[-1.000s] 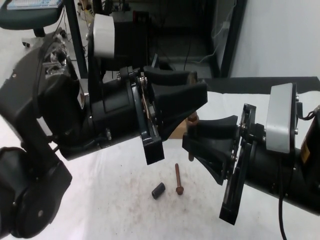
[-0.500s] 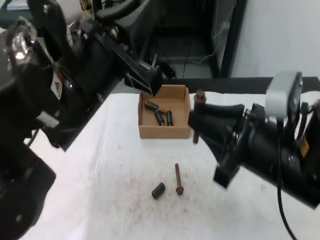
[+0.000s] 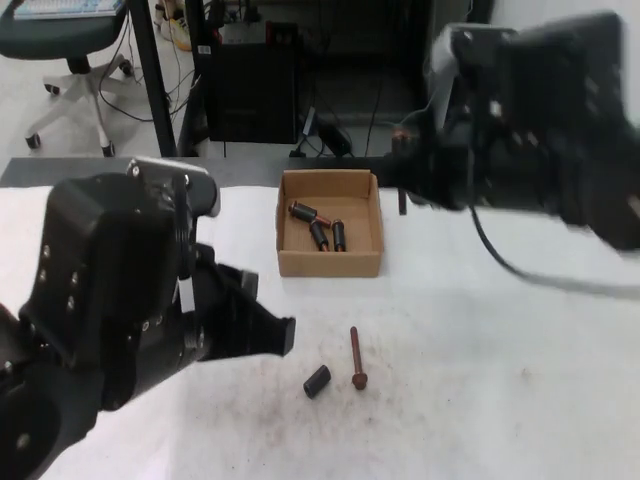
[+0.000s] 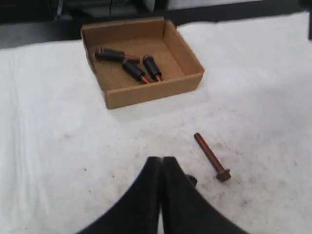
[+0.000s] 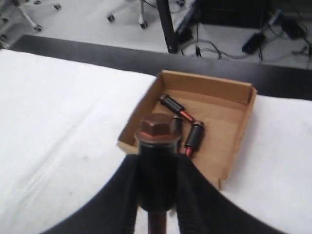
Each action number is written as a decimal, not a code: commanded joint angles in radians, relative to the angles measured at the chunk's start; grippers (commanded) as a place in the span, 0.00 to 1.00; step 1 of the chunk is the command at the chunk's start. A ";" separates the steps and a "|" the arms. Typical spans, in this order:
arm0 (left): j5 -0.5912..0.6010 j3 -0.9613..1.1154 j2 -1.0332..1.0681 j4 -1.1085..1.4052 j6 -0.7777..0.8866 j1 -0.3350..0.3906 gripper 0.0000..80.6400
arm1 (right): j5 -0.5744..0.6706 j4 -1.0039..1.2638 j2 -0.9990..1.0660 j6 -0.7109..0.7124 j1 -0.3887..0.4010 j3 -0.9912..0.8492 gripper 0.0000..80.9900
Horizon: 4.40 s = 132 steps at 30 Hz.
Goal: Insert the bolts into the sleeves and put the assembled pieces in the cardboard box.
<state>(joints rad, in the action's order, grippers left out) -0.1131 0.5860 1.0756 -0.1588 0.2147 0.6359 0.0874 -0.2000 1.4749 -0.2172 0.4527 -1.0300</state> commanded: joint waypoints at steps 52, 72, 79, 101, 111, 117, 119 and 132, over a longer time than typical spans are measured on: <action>0.153 -0.015 -0.011 -0.092 -0.157 0.009 0.00 | 0.006 -0.947 0.443 0.161 -0.085 -0.787 0.01; 0.331 0.022 0.007 -0.194 -0.177 0.009 0.00 | 0.206 -0.713 -0.147 -0.012 -0.053 -0.010 0.01; 0.516 0.193 0.261 -0.364 -0.215 0.009 0.00 | 0.268 -0.709 -0.203 -0.010 -0.058 -0.011 0.01; 0.273 0.804 0.812 -0.835 -0.485 0.026 0.56 | 0.180 -0.881 -0.557 0.166 -0.272 -0.010 0.01; 0.145 0.804 0.886 -0.805 -0.582 0.033 0.56 | 0.234 -0.881 -0.557 0.166 -0.276 -0.010 0.01; 0.129 0.804 0.896 -0.749 -0.582 0.033 0.56 | 0.234 -0.881 -0.557 0.166 -0.276 -0.010 0.01; 0.129 0.804 0.896 -0.744 -0.582 0.033 0.56 | 0.234 -0.881 -0.557 0.166 -0.276 -0.010 0.01; 0.129 0.802 0.903 -0.772 -0.543 0.033 0.56 | 0.234 -0.881 -0.557 0.166 -0.276 -0.010 0.01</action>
<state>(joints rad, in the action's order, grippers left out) 0.0245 1.3820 1.9759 -0.9234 -0.3379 0.6657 0.3118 -1.0782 0.9251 -0.0597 0.1797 -1.0384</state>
